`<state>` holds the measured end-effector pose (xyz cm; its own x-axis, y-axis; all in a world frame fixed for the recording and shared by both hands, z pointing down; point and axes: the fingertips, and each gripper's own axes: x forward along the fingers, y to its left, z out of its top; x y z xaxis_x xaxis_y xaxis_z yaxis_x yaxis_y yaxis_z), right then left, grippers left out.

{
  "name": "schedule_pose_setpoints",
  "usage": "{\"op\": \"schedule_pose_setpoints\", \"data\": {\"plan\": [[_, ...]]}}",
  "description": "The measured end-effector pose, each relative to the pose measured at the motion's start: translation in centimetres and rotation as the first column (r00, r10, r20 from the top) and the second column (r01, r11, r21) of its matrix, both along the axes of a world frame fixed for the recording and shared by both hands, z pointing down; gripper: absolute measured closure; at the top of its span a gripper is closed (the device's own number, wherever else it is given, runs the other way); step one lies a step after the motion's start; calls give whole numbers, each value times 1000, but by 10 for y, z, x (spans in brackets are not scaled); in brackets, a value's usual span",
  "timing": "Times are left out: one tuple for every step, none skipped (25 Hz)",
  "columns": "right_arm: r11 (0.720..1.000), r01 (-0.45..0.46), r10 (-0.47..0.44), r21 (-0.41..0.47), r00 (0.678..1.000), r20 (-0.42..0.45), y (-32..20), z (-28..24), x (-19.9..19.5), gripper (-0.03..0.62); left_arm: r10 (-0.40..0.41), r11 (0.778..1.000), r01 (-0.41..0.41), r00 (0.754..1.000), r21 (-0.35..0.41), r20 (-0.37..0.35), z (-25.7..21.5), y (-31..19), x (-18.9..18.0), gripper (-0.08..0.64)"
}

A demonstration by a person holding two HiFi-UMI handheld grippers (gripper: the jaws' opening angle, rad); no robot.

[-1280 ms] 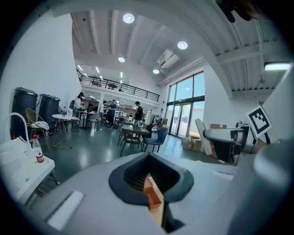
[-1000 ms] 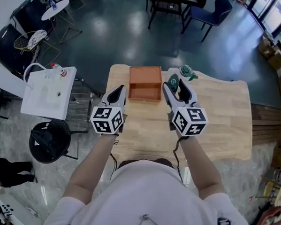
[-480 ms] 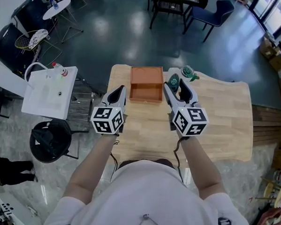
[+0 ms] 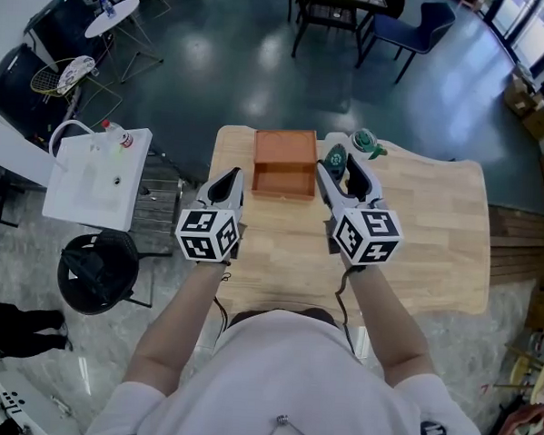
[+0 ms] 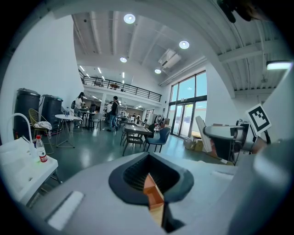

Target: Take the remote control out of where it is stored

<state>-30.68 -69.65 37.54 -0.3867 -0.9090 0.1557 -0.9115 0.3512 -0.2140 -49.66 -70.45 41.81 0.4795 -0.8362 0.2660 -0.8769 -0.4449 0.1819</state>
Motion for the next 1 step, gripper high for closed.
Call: {"op": "schedule_pose_setpoints", "data": {"plan": [[1000, 1, -1, 0, 1000, 0, -1, 1, -1, 308, -1, 1000, 1, 1000, -1, 0, 1, 0, -1, 560]]}}
